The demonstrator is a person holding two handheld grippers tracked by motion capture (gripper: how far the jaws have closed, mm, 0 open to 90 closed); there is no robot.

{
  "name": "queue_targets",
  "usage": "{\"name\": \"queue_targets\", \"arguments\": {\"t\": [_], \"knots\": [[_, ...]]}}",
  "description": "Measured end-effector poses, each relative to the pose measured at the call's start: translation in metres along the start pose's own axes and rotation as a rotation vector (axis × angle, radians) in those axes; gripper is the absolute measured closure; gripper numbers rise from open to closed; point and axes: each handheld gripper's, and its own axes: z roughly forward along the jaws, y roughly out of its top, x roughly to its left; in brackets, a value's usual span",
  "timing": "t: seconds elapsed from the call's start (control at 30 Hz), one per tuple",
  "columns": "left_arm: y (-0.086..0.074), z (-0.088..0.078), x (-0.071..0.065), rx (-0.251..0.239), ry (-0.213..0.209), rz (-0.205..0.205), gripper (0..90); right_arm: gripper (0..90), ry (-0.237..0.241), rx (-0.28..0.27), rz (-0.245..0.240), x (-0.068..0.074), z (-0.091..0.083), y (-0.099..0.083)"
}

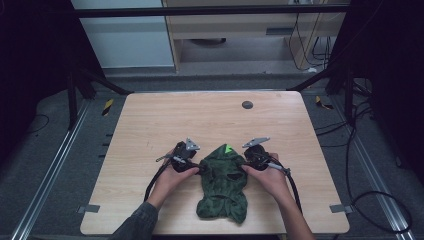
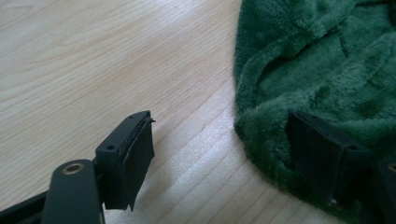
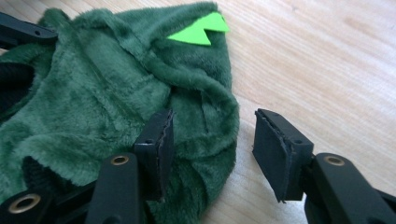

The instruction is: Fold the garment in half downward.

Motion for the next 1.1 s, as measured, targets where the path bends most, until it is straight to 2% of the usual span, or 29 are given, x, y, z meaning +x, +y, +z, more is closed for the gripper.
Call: {"name": "queue_targets", "arguments": {"t": [0.13, 0.2, 0.33, 0.47, 0.67, 0.83, 1.1], "knots": [[-0.001, 0.002, 0.000, 0.001, -0.011, -0.013, 24.4, 48.4, 0.006, 0.009, 0.009, 0.001, 0.003, -0.001], [-0.002, 0.002, 0.001, -0.001, -0.023, -0.026, 25.3, 48.4, 0.002, 0.004, -0.005, 0.001, 0.004, -0.002], [-0.002, 0.001, 0.001, 0.002, -0.025, -0.021, 26.2, 48.4, 0.003, 0.002, -0.002, 0.002, 0.004, -0.002], [-0.002, 0.000, -0.001, 0.001, -0.034, -0.012, 31.1, 48.9, -0.001, 0.003, -0.004, 0.002, 0.004, -0.002], [-0.001, -0.001, -0.004, -0.003, -0.056, -0.001, 41.7, 51.4, -0.005, 0.004, -0.026, 0.004, 0.005, -0.002], [-0.001, -0.002, -0.006, 0.000, -0.070, 0.015, 49.9, 52.8, -0.008, 0.010, -0.025, 0.006, 0.004, -0.002], [-0.001, -0.004, -0.010, -0.001, -0.105, 0.036, 68.0, 66.4, 0.010, 0.015, -0.048, 0.009, 0.004, -0.001]]}}
